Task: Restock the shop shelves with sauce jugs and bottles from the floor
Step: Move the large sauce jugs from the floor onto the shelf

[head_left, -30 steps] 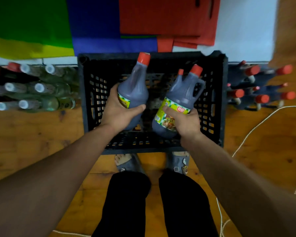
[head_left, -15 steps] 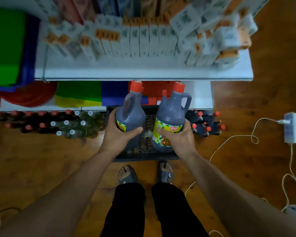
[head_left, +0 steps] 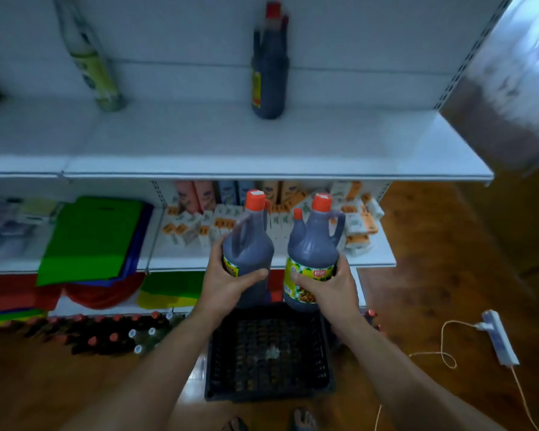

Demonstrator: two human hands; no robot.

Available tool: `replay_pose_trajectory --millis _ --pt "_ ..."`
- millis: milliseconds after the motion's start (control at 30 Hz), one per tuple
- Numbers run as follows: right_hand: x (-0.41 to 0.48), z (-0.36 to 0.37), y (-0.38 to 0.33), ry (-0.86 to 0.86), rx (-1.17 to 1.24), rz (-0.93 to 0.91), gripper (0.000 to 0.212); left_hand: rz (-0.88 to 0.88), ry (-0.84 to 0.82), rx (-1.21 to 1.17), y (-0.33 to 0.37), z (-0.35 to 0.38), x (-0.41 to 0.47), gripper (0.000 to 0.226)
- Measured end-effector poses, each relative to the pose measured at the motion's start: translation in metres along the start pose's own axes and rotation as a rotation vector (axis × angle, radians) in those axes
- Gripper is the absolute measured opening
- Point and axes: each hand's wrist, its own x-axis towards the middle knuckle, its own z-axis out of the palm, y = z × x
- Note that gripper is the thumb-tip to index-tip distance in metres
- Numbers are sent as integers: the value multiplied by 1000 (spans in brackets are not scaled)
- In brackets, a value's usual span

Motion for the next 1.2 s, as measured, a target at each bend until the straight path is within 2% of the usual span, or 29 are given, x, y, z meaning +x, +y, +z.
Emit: replay_pose_trajectory --millis 133,233,400,533,700,1000,1200 --pt "-8 0 -52 23 37 -107 68 98 -31 -26 53 -10 7 83" --pt "-9 0 -82 46 36 -175 69 152 -62 -55 86 -15 15 85" --pt "-5 -2 -129 95 48 -281 71 225 -105 -81 130 -23 31 76" --pt "12 -8 -156 83 63 -306 75 243 -90 -82 153 -24 53 75" --pt "53 -10 -173 86 126 -302 77 228 11 -107 161 -24 93 80" --pt "141 3 -186 108 88 -250 81 195 138 -94 145 -18 170 91" --pt "180 14 -202 20 184 -238 69 246 179 -88 138 -11 218 92"
